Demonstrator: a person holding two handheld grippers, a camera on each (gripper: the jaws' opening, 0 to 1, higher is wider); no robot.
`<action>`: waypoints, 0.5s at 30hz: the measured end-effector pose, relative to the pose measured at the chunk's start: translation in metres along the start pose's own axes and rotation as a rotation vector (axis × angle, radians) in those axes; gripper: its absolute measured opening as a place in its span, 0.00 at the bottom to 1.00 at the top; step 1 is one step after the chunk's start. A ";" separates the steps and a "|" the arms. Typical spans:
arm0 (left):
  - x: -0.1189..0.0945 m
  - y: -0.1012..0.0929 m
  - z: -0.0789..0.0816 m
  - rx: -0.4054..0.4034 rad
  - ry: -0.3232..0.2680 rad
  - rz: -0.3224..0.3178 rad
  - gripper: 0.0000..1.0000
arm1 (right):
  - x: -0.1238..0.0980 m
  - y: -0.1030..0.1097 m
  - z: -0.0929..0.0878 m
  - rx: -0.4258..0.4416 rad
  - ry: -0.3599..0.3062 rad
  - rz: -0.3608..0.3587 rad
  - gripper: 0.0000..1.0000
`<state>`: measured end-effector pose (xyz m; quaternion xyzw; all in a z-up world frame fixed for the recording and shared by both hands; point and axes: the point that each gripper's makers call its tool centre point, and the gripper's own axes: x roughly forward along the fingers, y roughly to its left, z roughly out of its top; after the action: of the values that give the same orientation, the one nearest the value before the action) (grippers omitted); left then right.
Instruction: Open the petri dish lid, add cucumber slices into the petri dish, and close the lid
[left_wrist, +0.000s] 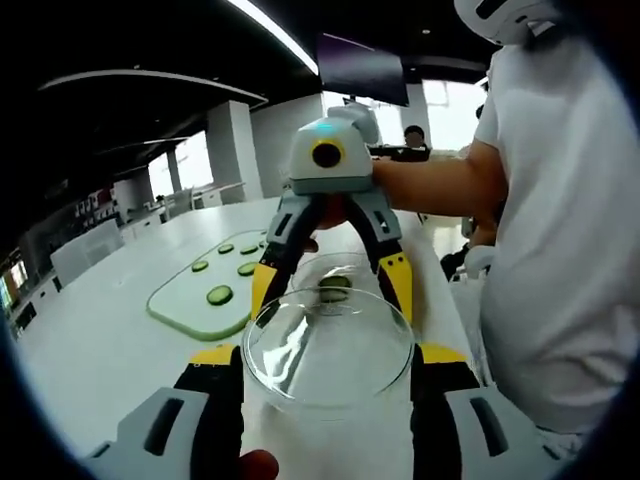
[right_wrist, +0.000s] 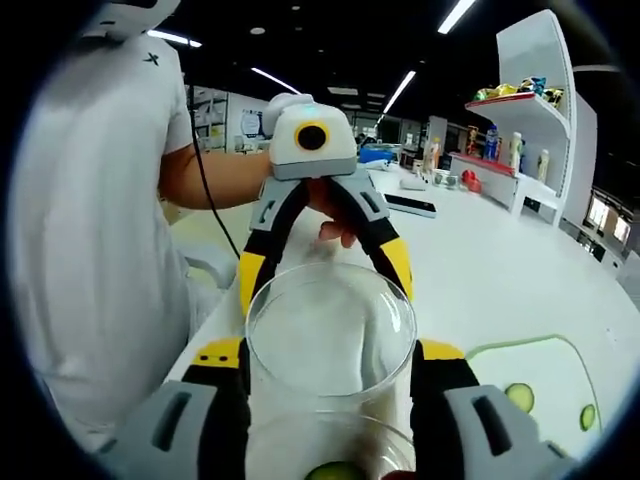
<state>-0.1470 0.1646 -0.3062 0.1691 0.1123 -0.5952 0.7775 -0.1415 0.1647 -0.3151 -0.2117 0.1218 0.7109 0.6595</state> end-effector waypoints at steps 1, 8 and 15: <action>0.001 0.000 0.000 0.003 0.001 -0.001 0.66 | -0.001 0.000 0.000 -0.002 0.001 -0.003 0.64; 0.006 0.001 0.004 0.015 0.008 -0.014 0.66 | -0.008 -0.001 0.000 -0.003 -0.002 -0.022 0.64; 0.011 0.000 0.010 0.036 0.012 -0.022 0.66 | -0.015 -0.002 -0.001 -0.007 -0.001 -0.037 0.64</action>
<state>-0.1444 0.1510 -0.3009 0.1854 0.1082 -0.6047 0.7670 -0.1389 0.1513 -0.3085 -0.2158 0.1153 0.6989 0.6720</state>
